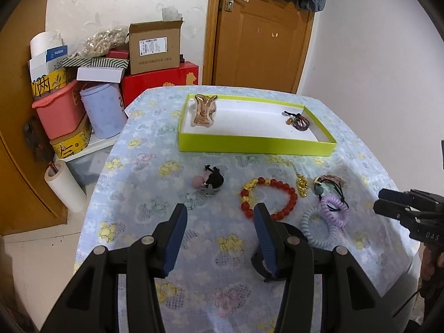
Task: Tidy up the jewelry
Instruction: 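Grasp the pink-ball black hair tie with the left tool while the right tool grasps the pink rhinestone clip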
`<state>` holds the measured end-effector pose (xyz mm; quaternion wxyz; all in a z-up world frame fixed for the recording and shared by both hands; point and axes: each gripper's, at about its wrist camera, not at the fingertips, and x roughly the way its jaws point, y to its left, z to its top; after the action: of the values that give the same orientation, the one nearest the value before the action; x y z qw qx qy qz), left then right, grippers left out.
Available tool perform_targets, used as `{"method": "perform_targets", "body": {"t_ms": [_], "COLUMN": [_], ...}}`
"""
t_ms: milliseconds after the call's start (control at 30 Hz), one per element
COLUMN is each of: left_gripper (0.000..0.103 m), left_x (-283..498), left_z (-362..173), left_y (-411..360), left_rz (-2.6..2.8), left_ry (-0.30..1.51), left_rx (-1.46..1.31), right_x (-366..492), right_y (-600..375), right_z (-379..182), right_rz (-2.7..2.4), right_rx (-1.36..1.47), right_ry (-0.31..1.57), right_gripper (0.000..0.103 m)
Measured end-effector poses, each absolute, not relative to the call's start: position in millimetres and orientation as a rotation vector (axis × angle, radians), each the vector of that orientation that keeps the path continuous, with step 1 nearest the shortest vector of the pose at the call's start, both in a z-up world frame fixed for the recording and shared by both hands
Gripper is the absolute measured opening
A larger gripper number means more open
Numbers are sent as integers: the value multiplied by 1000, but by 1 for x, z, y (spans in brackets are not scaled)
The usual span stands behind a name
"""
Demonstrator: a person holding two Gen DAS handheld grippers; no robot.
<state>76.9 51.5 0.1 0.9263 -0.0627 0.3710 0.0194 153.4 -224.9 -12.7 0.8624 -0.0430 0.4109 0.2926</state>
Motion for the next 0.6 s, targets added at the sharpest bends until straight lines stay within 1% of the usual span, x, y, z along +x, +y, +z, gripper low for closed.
{"method": "perform_targets", "body": {"t_ms": [600], "left_gripper": [52], "left_x": [136], "left_z": [-31], "left_y": [63], "left_rz": [69], "left_ry": [825], "left_rx": [-126], "right_x": [178], "right_y": [-218], "right_z": [-33], "right_rz": [598], "right_rx": [-88], "right_ry": [911], "right_gripper": [42]}}
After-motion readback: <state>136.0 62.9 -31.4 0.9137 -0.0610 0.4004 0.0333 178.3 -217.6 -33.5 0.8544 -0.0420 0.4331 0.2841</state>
